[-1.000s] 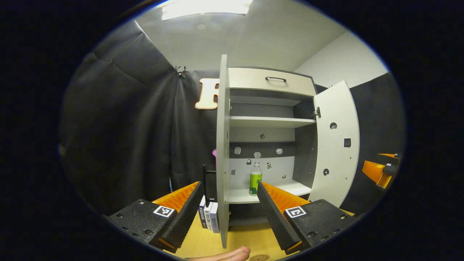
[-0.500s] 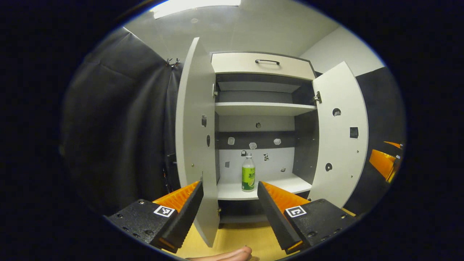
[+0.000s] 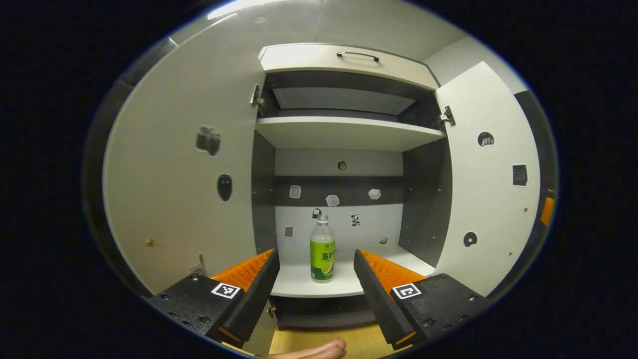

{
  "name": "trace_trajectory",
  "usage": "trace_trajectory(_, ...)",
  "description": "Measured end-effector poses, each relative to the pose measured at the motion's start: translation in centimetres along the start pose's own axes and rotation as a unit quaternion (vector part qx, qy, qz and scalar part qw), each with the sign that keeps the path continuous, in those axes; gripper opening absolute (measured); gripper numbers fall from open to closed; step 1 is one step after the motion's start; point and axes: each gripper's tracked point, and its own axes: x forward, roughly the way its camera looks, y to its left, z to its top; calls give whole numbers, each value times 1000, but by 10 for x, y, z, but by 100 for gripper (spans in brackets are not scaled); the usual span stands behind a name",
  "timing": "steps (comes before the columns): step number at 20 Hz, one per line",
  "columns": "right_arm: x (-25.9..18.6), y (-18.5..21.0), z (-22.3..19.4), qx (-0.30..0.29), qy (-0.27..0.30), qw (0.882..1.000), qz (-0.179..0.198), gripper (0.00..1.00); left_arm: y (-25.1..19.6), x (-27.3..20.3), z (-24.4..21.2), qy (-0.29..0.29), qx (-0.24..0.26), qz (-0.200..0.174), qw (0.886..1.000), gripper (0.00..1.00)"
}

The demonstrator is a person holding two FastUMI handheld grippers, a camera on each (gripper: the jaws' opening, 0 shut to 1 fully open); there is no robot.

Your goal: Grasp the bottle in the cabinet with the left hand and place it on the coaster, then close the right door with the right hand and the left door with the left hand.

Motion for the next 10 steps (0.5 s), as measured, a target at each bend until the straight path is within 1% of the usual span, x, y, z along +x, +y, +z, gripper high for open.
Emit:
trace_trajectory(1,5,-1,-4,2,4,1000,-4,98,0,20,-5,3,1,0,1000,95)
trace_trajectory(2,11,-4,-5,2,3,1000,-10,93,0,37,-10,4,-1,-1,1000,95)
trace_trajectory(3,15,-6,-6,1,1,1000,-17,98,0,54,-15,6,-4,-3,1000,95)
trace_trajectory(7,27,-12,-7,-2,-7,999,-37,98,3,112,-40,14,-5,-3,1000,95)
trace_trajectory(10,33,-13,-8,-13,-13,999,-46,98,1,147,-58,23,-7,-2,1000,95)
